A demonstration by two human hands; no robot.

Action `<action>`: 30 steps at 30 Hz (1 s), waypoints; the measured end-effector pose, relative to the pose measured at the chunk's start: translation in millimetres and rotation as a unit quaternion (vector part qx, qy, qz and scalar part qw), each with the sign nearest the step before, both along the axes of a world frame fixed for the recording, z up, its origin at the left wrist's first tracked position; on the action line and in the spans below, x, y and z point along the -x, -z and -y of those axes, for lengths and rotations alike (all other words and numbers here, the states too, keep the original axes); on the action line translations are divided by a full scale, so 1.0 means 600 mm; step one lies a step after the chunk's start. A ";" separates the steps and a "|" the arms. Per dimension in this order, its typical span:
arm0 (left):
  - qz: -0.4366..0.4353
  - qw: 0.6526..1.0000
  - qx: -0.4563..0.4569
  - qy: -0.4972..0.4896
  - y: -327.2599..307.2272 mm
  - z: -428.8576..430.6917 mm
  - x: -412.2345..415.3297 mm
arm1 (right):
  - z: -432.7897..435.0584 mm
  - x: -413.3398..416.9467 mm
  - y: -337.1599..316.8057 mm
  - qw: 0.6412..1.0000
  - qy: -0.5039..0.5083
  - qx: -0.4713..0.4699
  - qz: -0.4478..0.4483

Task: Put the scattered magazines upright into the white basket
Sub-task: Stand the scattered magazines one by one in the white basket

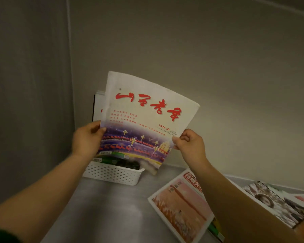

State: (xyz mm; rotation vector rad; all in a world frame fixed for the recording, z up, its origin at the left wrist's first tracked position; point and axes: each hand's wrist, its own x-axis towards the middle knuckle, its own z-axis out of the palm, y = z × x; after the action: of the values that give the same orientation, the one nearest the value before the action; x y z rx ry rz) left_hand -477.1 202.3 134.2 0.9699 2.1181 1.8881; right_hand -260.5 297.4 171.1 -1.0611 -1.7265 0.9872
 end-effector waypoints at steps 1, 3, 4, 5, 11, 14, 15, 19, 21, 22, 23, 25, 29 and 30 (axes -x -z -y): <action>0.000 1.000 -0.005 -0.012 -0.002 -0.004 0.016 | -0.004 0.018 -0.001 1.000 -0.005 -0.006 -0.002; 0.003 1.000 -0.006 -0.024 -0.001 -0.011 0.048 | -0.015 0.053 0.001 1.000 -0.009 -0.017 -0.001; 0.010 1.000 -0.008 -0.027 0.003 -0.014 0.061 | -0.021 0.069 0.005 1.000 -0.010 -0.022 0.001; 0.021 0.999 -0.015 -0.027 0.008 -0.016 0.073 | -0.027 0.084 0.011 1.000 -0.013 -0.023 0.004; 0.064 0.997 -0.009 -0.047 0.050 -0.030 0.120 | -0.059 0.148 0.051 0.999 -0.029 -0.009 0.024; 0.055 0.997 0.035 -0.049 0.074 -0.039 0.128 | -0.073 0.158 0.072 0.998 -0.022 -0.002 0.055; 0.052 0.996 0.045 -0.050 0.082 -0.043 0.128 | -0.077 0.159 0.080 0.998 -0.018 0.002 0.066; 0.060 0.995 0.055 -0.052 0.104 -0.061 0.122 | -0.091 0.163 0.104 0.995 -0.003 0.029 0.094; 0.073 0.994 0.058 -0.050 0.112 -0.069 0.121 | -0.094 0.165 0.115 0.994 0.002 0.036 0.107; 0.080 0.994 0.061 -0.047 0.116 -0.072 0.121 | -0.095 0.166 0.120 0.993 0.005 0.039 0.111; 0.085 0.993 0.064 -0.045 0.120 -0.074 0.121 | -0.095 0.166 0.124 0.993 0.007 0.041 0.110; 0.084 0.993 0.073 -0.050 0.125 -0.077 0.121 | -0.096 0.169 0.132 0.994 0.009 0.038 0.101; 0.085 0.991 0.082 -0.066 0.124 -0.084 0.130 | -0.097 0.180 0.141 0.998 0.016 0.033 0.050; 0.091 0.990 0.088 -0.059 0.122 -0.087 0.132 | -0.096 0.183 0.144 0.999 0.010 0.032 0.035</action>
State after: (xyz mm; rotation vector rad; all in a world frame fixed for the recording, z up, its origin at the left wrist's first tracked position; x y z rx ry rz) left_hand -556.4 254.2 61.1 0.6248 2.2305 1.7271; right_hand -370.4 355.1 85.0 -1.1636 -1.7467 1.0098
